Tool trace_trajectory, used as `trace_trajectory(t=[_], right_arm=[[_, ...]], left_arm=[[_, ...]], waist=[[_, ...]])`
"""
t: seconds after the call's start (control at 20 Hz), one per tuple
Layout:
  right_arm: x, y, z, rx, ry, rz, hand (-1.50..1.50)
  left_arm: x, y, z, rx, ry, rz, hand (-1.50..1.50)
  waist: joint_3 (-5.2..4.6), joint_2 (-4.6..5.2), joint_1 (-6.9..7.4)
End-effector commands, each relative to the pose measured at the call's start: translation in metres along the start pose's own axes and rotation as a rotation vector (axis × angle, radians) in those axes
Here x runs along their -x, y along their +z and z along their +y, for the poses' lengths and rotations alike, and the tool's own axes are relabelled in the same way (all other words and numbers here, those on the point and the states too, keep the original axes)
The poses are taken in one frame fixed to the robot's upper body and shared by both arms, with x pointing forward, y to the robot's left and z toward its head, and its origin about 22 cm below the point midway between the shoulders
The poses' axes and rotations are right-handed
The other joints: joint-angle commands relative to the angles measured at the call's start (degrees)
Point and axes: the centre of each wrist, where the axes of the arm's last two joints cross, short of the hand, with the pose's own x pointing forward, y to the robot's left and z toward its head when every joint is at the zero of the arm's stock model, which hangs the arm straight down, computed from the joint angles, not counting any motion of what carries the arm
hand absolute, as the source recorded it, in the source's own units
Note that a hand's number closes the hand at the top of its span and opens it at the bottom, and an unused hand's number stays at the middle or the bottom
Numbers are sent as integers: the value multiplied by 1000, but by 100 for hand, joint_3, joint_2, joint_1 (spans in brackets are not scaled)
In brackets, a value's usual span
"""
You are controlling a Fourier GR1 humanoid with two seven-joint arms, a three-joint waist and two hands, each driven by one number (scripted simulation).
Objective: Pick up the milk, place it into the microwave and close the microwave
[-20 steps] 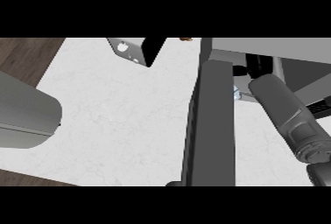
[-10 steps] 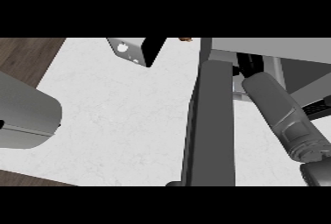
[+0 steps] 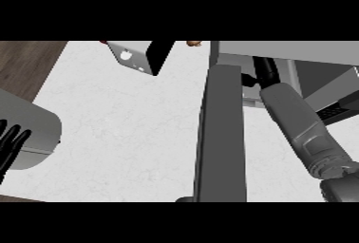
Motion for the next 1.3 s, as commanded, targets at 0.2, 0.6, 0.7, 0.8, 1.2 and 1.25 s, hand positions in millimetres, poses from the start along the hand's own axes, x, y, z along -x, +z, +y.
trace_trajectory(t=[0.2, 0.6, 0.7, 0.8, 1.2, 1.25], right_arm=[[13, 24, 13, -31, -276, 51, -150], [49, 70, -4, -102, -532, 83, -150], [48, 71, 1, -102, -591, 96, -150], [58, 96, 8, -133, -640, 106, -150], [80, 135, -11, -168, -641, 128, -150], [80, 141, -7, -149, -633, 122, -150]], left_arm=[[6, -15, -13, 76, 42, 2, -150], [11, -27, -55, 160, 87, 24, 150], [10, -37, -51, 150, 95, 20, 150], [19, -36, -62, 169, 106, 57, 150], [32, -59, -98, 225, 136, 95, 150], [20, -59, -94, 239, 125, 96, 150]], waist=[[-9, -114, -188], [-12, -226, -416], [-15, -223, -406], [-24, -277, -514], [-33, -339, -662], [-32, -342, -640]])
